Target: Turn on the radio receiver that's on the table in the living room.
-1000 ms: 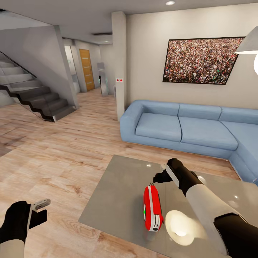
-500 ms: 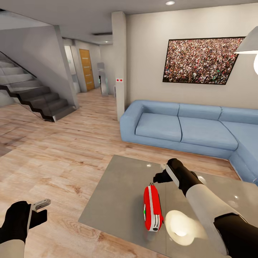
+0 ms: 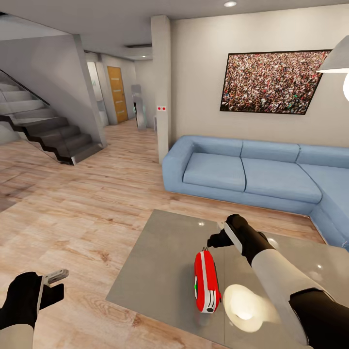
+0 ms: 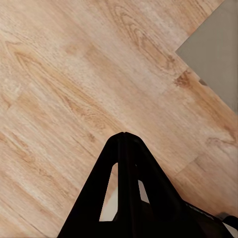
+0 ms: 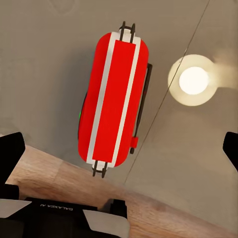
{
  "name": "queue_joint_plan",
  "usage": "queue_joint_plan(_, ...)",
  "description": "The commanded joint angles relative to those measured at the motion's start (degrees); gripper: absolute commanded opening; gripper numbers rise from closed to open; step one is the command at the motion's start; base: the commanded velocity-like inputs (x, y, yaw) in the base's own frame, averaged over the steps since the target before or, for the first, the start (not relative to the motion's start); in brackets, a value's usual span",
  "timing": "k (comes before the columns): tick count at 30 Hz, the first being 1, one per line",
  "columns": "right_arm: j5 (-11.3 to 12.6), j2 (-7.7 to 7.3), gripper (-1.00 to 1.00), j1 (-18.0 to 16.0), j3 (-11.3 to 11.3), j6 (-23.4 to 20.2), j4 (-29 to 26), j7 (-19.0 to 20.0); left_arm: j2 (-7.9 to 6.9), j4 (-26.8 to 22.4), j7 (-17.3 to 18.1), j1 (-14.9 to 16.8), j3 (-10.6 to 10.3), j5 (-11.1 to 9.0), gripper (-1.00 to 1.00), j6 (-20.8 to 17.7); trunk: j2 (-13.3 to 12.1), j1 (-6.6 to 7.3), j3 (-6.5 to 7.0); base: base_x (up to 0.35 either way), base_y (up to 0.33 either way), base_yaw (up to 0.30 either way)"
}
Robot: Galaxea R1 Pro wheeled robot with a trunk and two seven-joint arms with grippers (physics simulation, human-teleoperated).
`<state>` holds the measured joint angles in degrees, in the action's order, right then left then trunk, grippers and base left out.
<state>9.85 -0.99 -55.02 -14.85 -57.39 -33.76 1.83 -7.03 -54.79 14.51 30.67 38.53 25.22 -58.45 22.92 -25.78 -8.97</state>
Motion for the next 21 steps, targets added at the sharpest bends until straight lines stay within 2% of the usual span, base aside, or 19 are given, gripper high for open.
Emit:
queue_joint_plan(1,0.00,0.01,1.00,0.00,0.00,0.00,0.00,0.01,0.00,0.01,0.01,0.00,0.00,0.00,-1.00,0.00,0.00,0.00,0.00,0.000,0.000,0.000)
queue_joint_plan(21,-0.18,-0.02,1.00,0.00,-0.11,0.09,-0.08,-0.16,-0.05,0.04,0.00,0.00,-0.04,0.09,-1.00,0.00,0.00,0.00,0.00,0.000,0.000,0.000)
